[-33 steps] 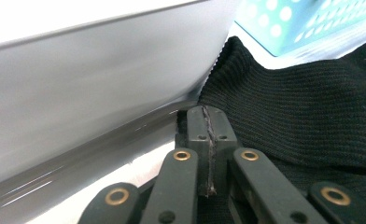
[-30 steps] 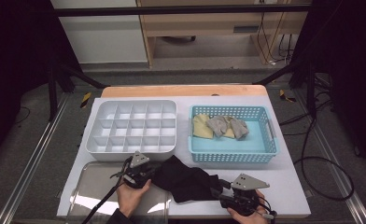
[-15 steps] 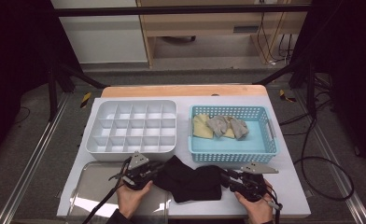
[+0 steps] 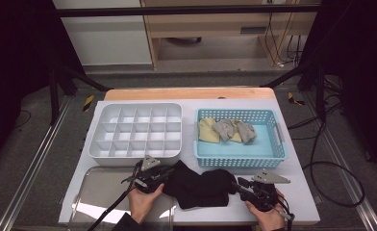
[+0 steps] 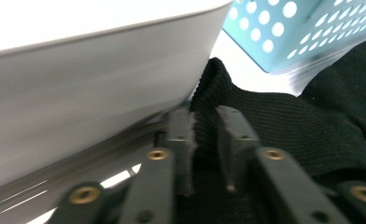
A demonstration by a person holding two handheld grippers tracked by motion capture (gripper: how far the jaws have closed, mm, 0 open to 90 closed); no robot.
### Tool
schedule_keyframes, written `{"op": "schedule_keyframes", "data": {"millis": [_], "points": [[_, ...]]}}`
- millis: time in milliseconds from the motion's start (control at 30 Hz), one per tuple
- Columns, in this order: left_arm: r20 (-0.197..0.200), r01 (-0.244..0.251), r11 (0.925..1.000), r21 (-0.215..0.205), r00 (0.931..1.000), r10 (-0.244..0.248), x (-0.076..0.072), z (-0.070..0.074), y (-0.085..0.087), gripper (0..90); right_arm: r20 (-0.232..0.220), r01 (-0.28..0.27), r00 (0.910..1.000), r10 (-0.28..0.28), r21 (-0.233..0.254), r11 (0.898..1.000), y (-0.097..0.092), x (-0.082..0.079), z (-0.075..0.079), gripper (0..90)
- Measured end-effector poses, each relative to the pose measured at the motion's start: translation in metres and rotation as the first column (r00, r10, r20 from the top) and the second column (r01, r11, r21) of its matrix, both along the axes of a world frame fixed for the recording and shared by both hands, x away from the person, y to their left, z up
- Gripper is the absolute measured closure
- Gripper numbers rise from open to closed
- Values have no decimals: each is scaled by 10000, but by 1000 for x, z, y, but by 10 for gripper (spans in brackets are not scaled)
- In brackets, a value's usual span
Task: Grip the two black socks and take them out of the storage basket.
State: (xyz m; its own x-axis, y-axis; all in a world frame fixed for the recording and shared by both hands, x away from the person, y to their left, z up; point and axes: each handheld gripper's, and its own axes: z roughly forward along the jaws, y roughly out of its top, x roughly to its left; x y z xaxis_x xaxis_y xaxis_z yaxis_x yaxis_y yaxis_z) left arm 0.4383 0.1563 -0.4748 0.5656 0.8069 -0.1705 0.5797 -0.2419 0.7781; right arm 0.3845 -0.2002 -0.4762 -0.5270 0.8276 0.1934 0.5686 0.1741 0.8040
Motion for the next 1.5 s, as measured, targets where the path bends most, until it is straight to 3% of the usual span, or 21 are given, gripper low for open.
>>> {"op": "schedule_keyframes", "data": {"millis": [100, 200, 433, 600, 733, 833, 1067, 1333, 1500], "points": [[-30, 6, 10000, -26, 10000, -6, 1, 1, 2, 841, -15, -31, 10000, 31, 135, 9999, -4, 5, 0, 864], [194, 144, 9999, -59, 9997, -143, -3, 5, 2, 856, 91, -109, 9999, 107, 316, 9994, -6, 3, 7, 878], [622, 680, 9960, -579, 9960, -643, -25, 33, 21, 860, 480, -604, 9972, 566, 804, 9949, -6, -10, 40, 879], [451, 894, 9938, -662, 9952, -866, -40, 43, 40, 859, 323, -1177, 9928, 1151, 944, 9886, 4, -17, 53, 877], [406, 788, 9962, -373, 9962, -772, -45, 39, 47, 858, -18, -1387, 9903, 1392, 756, 9874, 17, -14, 46, 875], [169, 718, 9965, -425, 9973, -712, -41, 30, 46, 858, -364, -1283, 9908, 1302, 519, 9904, 21, -5, 33, 870], [-271, 649, 9976, -253, 9975, -656, -34, 14, 44, 854, -1079, -678, 9916, 720, 423, 9968, 11, 9, 11, 869], [-273, 977, 9918, -825, 9946, -1002, -40, 20, 45, 855, -1515, -303, 9879, 326, 175, 9994, 7, 9, 13, 875], [-370, 807, 9960, -377, 9959, -821, -39, 13, 43, 855, -1622, -313, 9863, 302, -41, 9995, 3, 8, 15, 862]]}}
